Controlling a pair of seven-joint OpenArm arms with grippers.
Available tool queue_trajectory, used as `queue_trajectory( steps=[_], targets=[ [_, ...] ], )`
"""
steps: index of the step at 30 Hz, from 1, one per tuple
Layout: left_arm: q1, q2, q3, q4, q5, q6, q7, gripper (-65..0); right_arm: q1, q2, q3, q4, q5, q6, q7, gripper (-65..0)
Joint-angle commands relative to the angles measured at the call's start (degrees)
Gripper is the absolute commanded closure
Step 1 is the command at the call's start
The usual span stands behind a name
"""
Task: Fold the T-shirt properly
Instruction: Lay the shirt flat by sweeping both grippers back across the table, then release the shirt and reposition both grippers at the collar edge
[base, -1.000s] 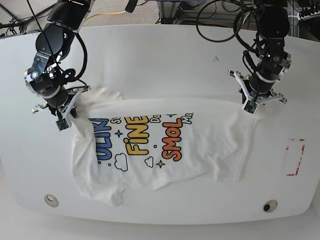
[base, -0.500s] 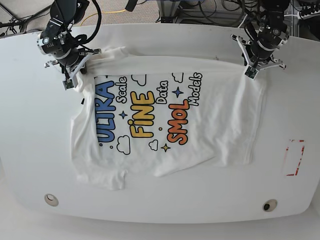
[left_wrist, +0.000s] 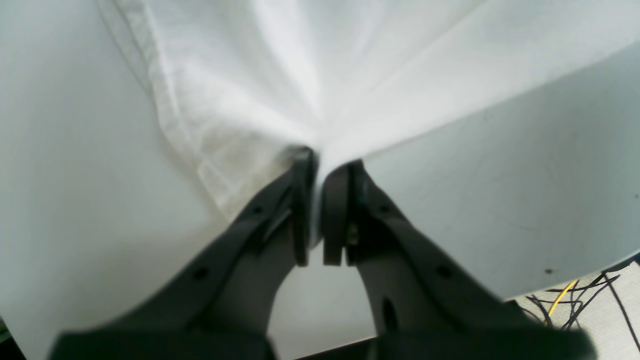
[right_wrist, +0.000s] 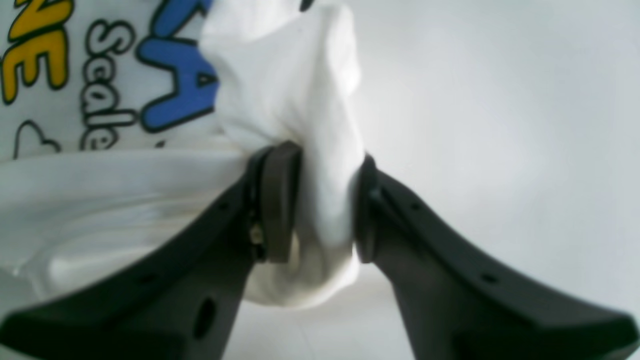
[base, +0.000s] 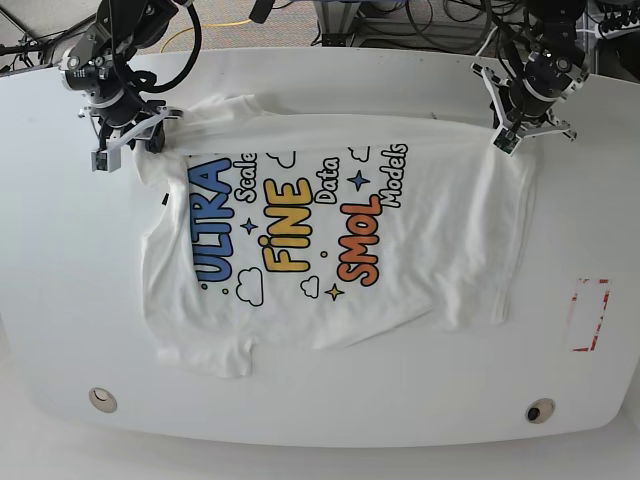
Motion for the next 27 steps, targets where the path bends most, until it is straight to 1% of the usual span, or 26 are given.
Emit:
queue_trajectory(
  steps=[1, 3, 6, 8, 11, 13, 16, 19, 21, 24, 27],
  targets=[
    [0.1, -0.7, -0.7, 0.8, 0.5, -1.4, -0.5, -0.8, 1.6, 1.1, 2.3, -1.4, 4.9, -0.1, -0.4, -27.1],
    [-0.3, -0.7, -0.7, 0.8, 0.6, -2.5, -0.5, -0.8, 2.5, 2.5, 6.2, -4.0, 6.7, -0.1, -1.0, -34.7],
    [-0.6, -0.7, -1.7, 0.8, 0.6, -3.2, -0.5, -0.8, 4.9, 4.7, 10.1, -8.0, 7.0, -0.1, -3.1, -42.3],
    [-0.6, -0.7, -2.2, 0.8, 0.6, -3.2, -0.5, -0.8, 5.5, 6.6, 12.4, -8.7, 7.5, -0.1, -6.1, -43.9],
    [-0.7, -0.7, -2.0, 0.8, 0.6, -3.2, -0.5, -0.8, 5.8, 8.4, 14.4, -8.7, 10.8, -0.1, -10.6, -44.1],
    [-0.7, -0.7, -2.0, 0.9, 0.6, -3.2, -0.5, -0.8, 5.1, 10.2, 15.0, -8.7, 16.5, -0.1, -13.4, -43.9],
    [-0.9, -0.7, -2.0, 0.9, 0.6, -3.1, -0.5, -0.8, 2.1, 11.7, 15.0, -9.1, 24.1, -0.1, -16.1, -43.9],
    [-1.8, -0.7, -2.0, 0.9, 0.6, -3.1, -0.3, -0.8, -1.1, 11.8, 14.3, -9.1, 31.3, -0.1, -16.3, -43.9],
    [-1.9, -0.7, -2.2, 0.9, 0.6, -3.0, -0.3, -0.8, -3.9, 11.4, 12.5, -9.2, 33.7, -0.1, -16.3, -43.9],
    [-2.2, -0.7, -2.3, 0.9, 0.6, -3.0, -0.3, -0.8, -6.3, 10.2, 11.4, -9.2, 34.1, -0.1, -16.2, -43.9],
    [-2.2, -0.7, -2.3, 0.9, 0.6, -3.0, -0.3, -0.8, -7.6, 8.2, 11.3, -10.1, 33.6, -0.1, -16.2, -43.9]
  ],
)
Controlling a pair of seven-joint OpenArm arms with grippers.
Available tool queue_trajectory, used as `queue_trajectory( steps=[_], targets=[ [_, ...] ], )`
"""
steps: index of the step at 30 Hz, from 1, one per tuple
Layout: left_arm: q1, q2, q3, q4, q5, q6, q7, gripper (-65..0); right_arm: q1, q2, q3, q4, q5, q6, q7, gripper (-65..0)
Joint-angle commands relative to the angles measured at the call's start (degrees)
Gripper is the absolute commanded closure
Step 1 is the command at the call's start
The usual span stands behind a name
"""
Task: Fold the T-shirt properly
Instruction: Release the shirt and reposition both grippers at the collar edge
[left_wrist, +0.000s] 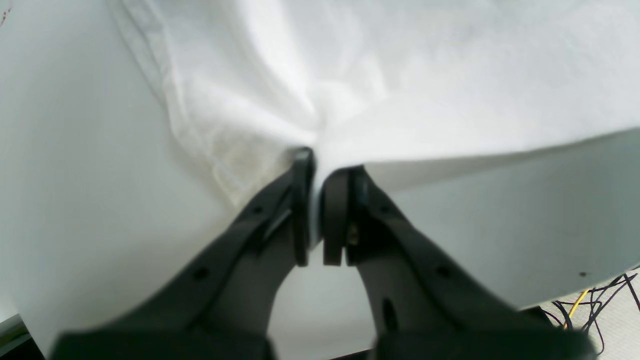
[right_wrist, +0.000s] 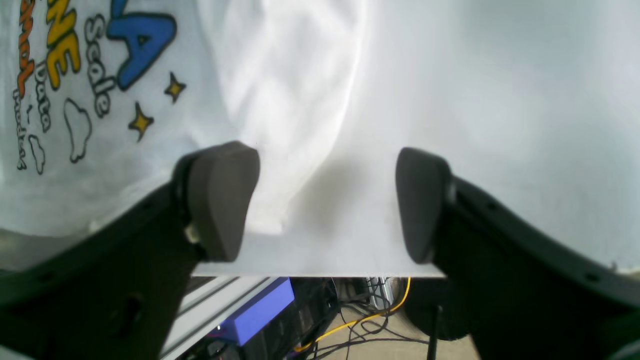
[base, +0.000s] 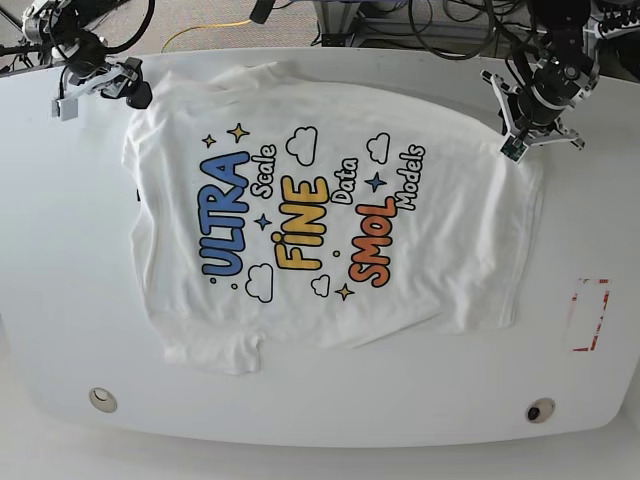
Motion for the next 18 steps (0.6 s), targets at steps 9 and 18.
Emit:
queue_trajectory(
  steps=[9, 18],
  targets=[
    [0.0, -0.5, -0.3, 0.9, -0.2, 0.0, -0.7, -0.7, -1.1, -2.0, -2.6, -3.8, 1.4, 0.3, 0.8, -43.8],
    [-0.1, -0.5, -0.3, 0.9, -0.2, 0.0, -0.7, -0.6, -3.1, -4.5, -6.5, -4.0, 1.5, 0.3, 0.8, -43.6]
  ],
)
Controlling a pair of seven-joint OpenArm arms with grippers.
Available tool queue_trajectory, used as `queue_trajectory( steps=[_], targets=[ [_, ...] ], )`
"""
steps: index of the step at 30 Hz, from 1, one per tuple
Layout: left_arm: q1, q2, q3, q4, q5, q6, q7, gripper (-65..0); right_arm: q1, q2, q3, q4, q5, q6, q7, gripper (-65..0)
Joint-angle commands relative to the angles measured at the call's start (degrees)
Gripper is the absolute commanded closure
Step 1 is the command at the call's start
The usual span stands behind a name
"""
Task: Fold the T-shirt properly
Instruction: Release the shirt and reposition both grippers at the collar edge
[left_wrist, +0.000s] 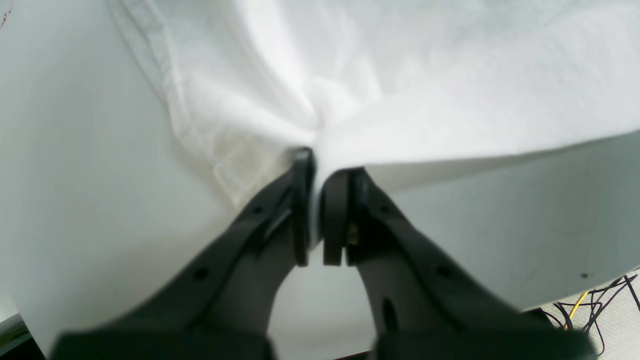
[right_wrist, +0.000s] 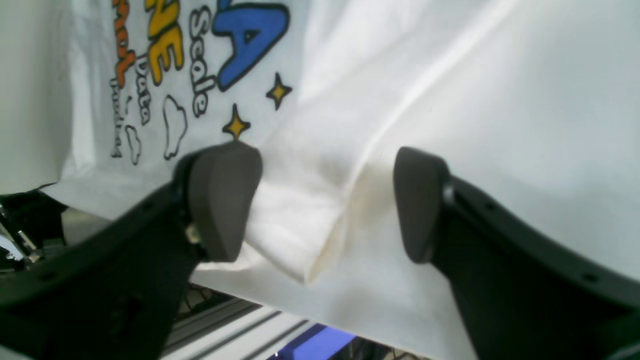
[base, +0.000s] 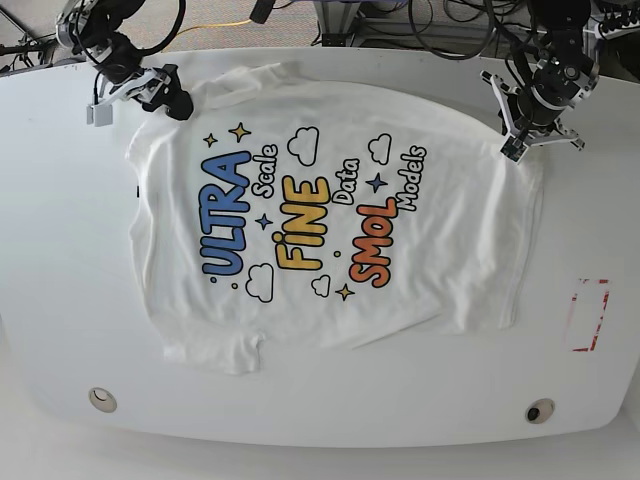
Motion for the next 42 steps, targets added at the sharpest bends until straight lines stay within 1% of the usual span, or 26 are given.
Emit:
queue_trajectory(
  steps=[1, 5, 7, 12, 13, 20, 23, 24, 27, 29, 32, 35, 37, 39, 42],
  targets=[
    [0.0, -0.5, -0.3, 0.9, -0.3, 0.0, -0.7, -0.6, -1.5, 0.1, 0.8, -0.1, -4.3, -0.5, -3.4, -43.6],
    [0.3, -0.5, -0.3, 0.9, -0.3, 0.0, -0.7, -0.6, -3.5, 0.3, 0.9, 0.0, -4.3, -0.5, -3.4, -43.0],
    [0.3, -0.5, -0.3, 0.9, -0.3, 0.0, -0.7, -0.6, -3.8, 0.3, 0.7, 0.0, -4.3, -0.5, -3.4, -38.0],
    [0.4, -0.6, -0.4, 0.9, -0.3, 0.0, -0.7, -0.6, -4.2, 0.4, 0.6, 0.0, -4.3, -0.5, -3.4, -4.9],
    [0.4, -0.6, -0.4, 0.9, -0.3, 0.0, -0.7, -0.6, -4.2, 0.4, 0.5, 0.0, -4.3, -0.5, -3.4, 0.0],
    [0.4, -0.8, -0.4, 0.9, -0.3, 0.0, -0.7, -0.6, -5.3, 0.7, 0.8, 2.5, -4.2, -0.5, -3.4, 0.0],
    [0.4, -2.4, -0.4, 1.0, -0.3, 0.0, -0.7, -0.6, -6.0, 1.2, 1.1, 4.1, -3.7, -0.5, -3.4, 0.0],
    [0.4, -2.4, -0.4, 1.0, -0.3, 0.0, -0.7, -0.6, -6.3, 1.4, 1.1, 4.2, -2.9, -0.5, -3.4, 0.0],
    [0.4, -2.5, -0.4, 1.3, -0.3, -0.1, -0.7, -0.6, -7.9, 3.5, 1.9, 4.3, 1.2, -0.5, -3.4, 0.0],
    [1.4, -2.9, -0.6, 1.4, -0.3, -0.1, -0.7, -0.6, -8.8, 4.3, 2.2, 4.3, 3.2, -0.5, -3.4, 0.0],
    [2.2, -4.7, -1.0, 1.4, -0.4, -0.2, -0.7, -0.6, -8.6, 4.9, 2.2, 4.3, 4.1, -0.5, -3.4, 0.0],
    [2.3, -4.8, -1.0, 2.0, -0.5, -0.2, -0.7, -0.6, -8.5, 5.1, 2.2, 4.3, 5.3, -0.5, -3.4, 0.0],
    [2.4, -4.8, -1.1, 3.0, -0.7, -1.1, -0.7, -0.6, -8.6, 5.1, 2.3, 4.3, 7.0, -0.5, -3.4, 0.0],
    [1.9, -4.8, -1.1, 3.4, -0.7, -3.9, -0.7, -0.6, -8.5, 5.1, 2.3, 4.3, 8.7, -0.5, -3.4, 0.0],
    [-0.4, -4.9, -1.1, 3.4, -0.5, -3.9, -0.7, -0.7, -6.7, 5.0, 2.2, 4.3, 10.8, -0.5, -3.4, 0.0]
  ],
)
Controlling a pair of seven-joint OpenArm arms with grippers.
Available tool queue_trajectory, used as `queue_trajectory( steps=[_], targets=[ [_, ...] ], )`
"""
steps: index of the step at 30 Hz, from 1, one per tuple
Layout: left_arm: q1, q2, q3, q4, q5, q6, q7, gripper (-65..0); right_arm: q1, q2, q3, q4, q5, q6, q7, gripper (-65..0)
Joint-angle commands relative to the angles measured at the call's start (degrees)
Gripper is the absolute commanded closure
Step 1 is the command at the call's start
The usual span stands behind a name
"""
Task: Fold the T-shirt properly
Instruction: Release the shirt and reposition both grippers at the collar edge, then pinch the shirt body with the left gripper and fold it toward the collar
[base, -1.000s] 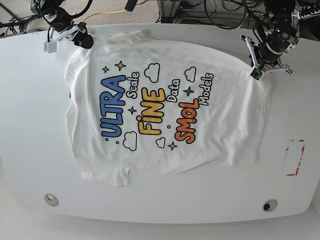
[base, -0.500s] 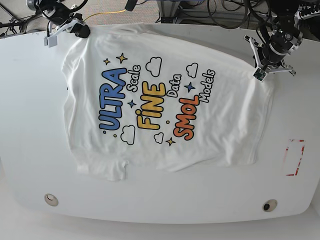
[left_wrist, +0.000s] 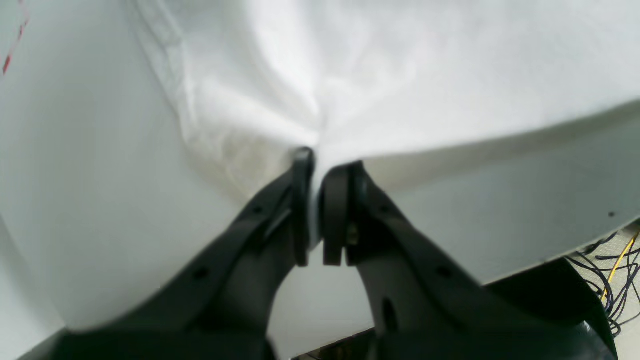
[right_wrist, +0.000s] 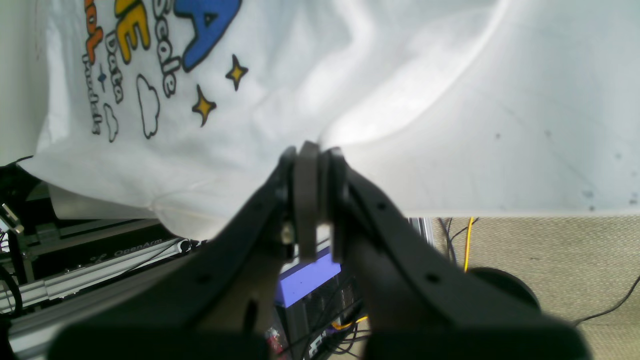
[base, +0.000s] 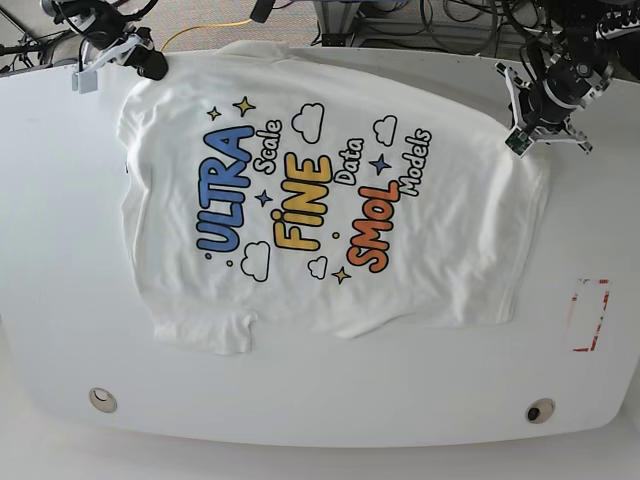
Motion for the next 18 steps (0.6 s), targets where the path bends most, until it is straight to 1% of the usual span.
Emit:
queue_trajectory(
  steps=[1, 8, 14, 18],
  targets=[
    [-2.3, -0.6, -0.4, 1.1, 0.1, 0.4, -0.3, -0.8, 1.5, 0.6, 0.4, 1.0, 2.7, 0.1, 0.7, 0.0],
    [-8.3, -0.5, -0.2, 0.9, 0.3, 0.4, -0.3, -1.0, 4.3, 0.9, 0.5, 0.9, 2.4, 0.1, 0.7, 0.0],
    [-10.8, -0.8, -0.1, 0.7, 0.3, 0.4, -0.3, -1.0, 5.9, 1.1, 0.3, 0.9, 2.5, 0.1, 0.7, 0.0],
    [-13.2, -0.8, -0.1, 0.6, 0.3, 0.4, -0.3, -1.0, 8.4, 2.2, 0.2, 0.8, 2.4, 0.1, 0.7, 0.0]
  ],
)
